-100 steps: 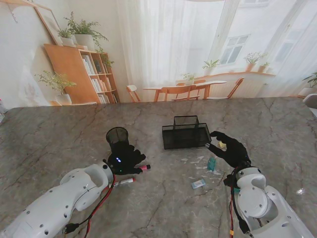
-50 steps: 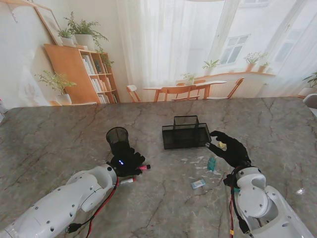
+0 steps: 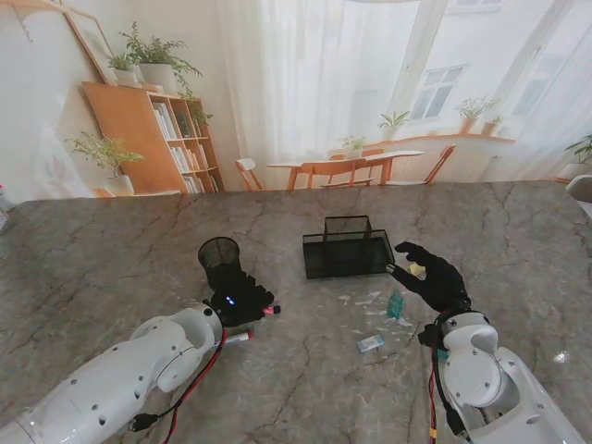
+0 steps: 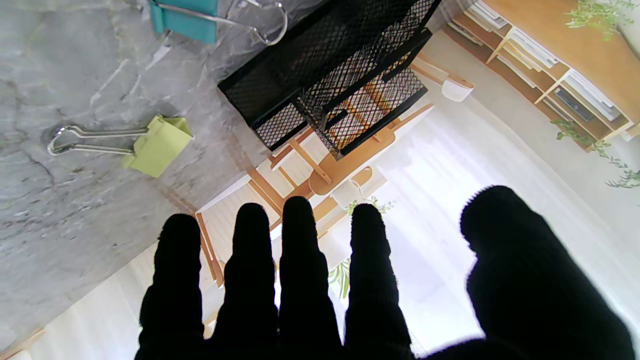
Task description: Organize desk stationery
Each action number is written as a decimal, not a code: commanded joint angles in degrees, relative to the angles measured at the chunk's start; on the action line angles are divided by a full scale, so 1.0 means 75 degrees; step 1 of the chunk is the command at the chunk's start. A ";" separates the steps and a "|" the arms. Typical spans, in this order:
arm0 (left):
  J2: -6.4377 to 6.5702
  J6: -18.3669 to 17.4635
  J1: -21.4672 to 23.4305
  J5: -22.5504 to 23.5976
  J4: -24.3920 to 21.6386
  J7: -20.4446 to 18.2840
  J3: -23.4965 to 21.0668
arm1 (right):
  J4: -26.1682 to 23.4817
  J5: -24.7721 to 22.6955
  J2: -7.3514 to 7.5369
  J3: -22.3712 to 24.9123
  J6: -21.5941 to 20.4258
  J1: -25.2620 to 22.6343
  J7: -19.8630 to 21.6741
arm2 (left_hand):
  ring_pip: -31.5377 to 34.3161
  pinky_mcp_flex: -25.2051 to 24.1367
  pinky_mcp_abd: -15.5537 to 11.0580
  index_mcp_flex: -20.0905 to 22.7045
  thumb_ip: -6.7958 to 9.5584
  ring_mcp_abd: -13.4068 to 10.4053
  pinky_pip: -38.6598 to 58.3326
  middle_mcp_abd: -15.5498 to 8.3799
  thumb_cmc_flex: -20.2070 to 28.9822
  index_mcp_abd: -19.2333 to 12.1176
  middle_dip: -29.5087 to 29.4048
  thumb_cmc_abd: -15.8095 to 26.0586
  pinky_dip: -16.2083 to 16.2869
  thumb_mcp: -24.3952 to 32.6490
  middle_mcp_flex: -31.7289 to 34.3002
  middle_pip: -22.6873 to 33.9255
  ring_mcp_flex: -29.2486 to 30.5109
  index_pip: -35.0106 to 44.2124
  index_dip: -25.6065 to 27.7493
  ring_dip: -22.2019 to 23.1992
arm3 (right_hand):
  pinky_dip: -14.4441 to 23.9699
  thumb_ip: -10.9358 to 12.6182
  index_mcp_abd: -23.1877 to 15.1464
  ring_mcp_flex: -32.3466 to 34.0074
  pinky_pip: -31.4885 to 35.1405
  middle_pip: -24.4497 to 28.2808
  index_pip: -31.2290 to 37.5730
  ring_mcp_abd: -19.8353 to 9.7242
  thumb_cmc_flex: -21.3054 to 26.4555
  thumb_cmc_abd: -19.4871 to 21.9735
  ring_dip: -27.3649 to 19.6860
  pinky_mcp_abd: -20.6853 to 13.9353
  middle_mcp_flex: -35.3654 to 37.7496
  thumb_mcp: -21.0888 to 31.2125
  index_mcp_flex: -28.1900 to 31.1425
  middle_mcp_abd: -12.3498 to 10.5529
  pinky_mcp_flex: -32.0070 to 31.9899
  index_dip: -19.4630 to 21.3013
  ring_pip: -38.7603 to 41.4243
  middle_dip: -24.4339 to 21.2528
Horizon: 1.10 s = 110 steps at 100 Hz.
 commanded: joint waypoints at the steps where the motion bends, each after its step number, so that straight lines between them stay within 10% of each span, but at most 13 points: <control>1: 0.0015 -0.0161 0.0159 -0.0051 0.0218 -0.0112 0.0054 | -0.0027 -0.0019 -0.0031 0.0041 -0.0012 -0.0066 0.0028 | 0.0128 0.0018 -0.0368 0.0383 0.0102 0.0066 0.0253 -0.0442 0.0505 -0.0275 0.0094 -0.0933 0.0257 0.0003 0.0151 0.0136 0.0089 0.0482 -0.0179 0.0059 | 0.0083 -0.0007 0.0059 0.0057 0.0117 0.0057 0.0101 0.0029 0.0069 0.0184 0.0091 0.0101 -0.0002 -0.0082 0.0147 0.0033 -0.0025 0.0131 0.0067 0.0129; 53: -0.0162 -0.0553 -0.0072 -0.0922 0.0722 0.0205 0.0026 | -0.0088 -0.0084 -0.0117 0.0204 0.0009 -0.0266 -0.0449 | -0.0275 -0.0116 -0.0420 -0.0378 0.1206 0.0100 -0.0178 -0.0656 -0.1588 0.0230 0.0587 -0.0846 0.0474 0.3198 -0.0044 -0.0082 -0.0165 0.1726 0.2812 0.0005 | 0.0080 -0.0002 0.0082 0.0086 0.0197 0.0076 0.0146 0.0057 0.0085 0.0388 0.0114 0.0143 0.0071 -0.0151 0.0219 0.0085 -0.0031 0.0155 0.0099 0.0156; 110: -0.0359 -0.0735 0.0497 -0.1040 0.0398 0.1202 -0.1116 | -0.0057 0.0024 -0.0149 0.0200 -0.0054 -0.0243 -0.0544 | -0.0453 0.0076 -0.0572 -0.0468 0.1316 -0.0042 -0.0405 -0.0860 -0.1950 0.0051 0.0698 -0.0907 0.0546 0.3819 0.0016 -0.0258 -0.0071 0.1924 0.2845 -0.0037 | 0.0078 0.0014 0.0110 0.0111 0.0257 0.0072 0.0169 0.0079 0.0133 0.0541 0.0133 0.0194 0.0096 -0.0284 0.0275 0.0094 -0.0026 0.0165 0.0099 0.0168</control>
